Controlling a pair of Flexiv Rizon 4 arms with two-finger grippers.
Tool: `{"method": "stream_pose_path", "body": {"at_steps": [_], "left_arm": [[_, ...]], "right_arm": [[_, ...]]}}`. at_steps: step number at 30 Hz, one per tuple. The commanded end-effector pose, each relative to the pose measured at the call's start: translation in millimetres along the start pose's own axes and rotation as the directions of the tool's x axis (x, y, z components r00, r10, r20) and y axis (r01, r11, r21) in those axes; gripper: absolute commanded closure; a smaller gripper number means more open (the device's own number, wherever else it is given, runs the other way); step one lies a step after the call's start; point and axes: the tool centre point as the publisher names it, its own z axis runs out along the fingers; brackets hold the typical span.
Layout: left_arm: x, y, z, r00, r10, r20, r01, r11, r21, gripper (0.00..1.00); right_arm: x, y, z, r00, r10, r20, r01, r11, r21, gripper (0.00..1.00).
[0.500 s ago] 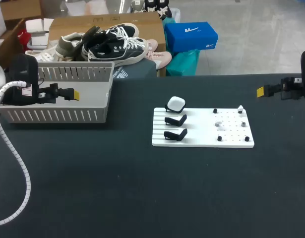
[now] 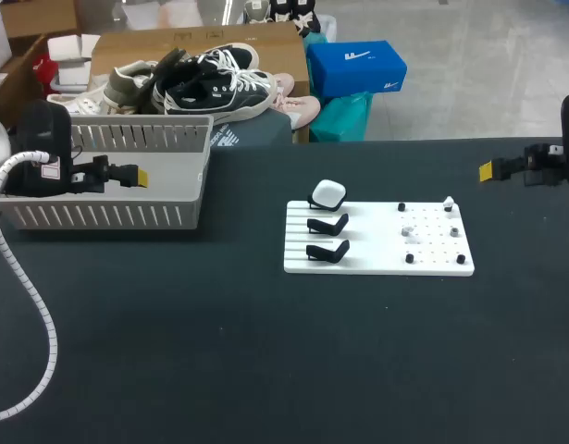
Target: Pick up each earbud case from the left stands, insert the matching earbuds, close the lid, and place the case in the box.
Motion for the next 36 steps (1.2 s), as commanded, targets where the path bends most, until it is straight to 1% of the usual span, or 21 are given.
{"method": "stream_pose_path", "body": {"at_steps": [1,23,24,28,31,34,36], "left_arm": [[-1.3,-0.7,0,1.0,0.0,-0.006,0.0,1.0,-0.005,0.0],[-1.3,-0.7,0,1.0,0.0,-0.006,0.0,1.0,-0.005,0.0],[-2.7,-1.8,1,1.0,0.005,-0.01,-0.005,1.0,0.016,0.0],[-11.3,-9.6,4,0.996,0.083,-0.011,-0.083,0.996,0.041,0.0],[-19.2,-14.6,10,0.988,0.151,-0.011,-0.15,0.986,0.067,0.0],[-27.6,-23.5,16,0.972,0.234,-0.002,-0.232,0.964,0.127,0.0],[-33.3,-31.1,21,0.953,0.301,0.016,-0.299,0.937,0.179,0.0]], "right_arm": [[0,-2,0,1.0,-0.001,-0.001,0.001,1.0,-0.007,0.0],[0,-2,0,1.0,-0.001,-0.001,0.001,1.0,-0.007,0.0],[0,-2,0,1.0,-0.001,-0.001,0.001,1.0,-0.007,0.0],[0,-2,0,1.0,-0.001,-0.001,0.001,1.0,-0.007,0.0],[0,-2,0,1.0,-0.001,-0.001,0.001,1.0,-0.007,0.0],[0,-2,0,1.0,-0.001,-0.001,0.001,1.0,-0.007,0.0],[0,-2,0,1.0,-0.001,-0.001,0.001,1.0,-0.007,0.0]]}}
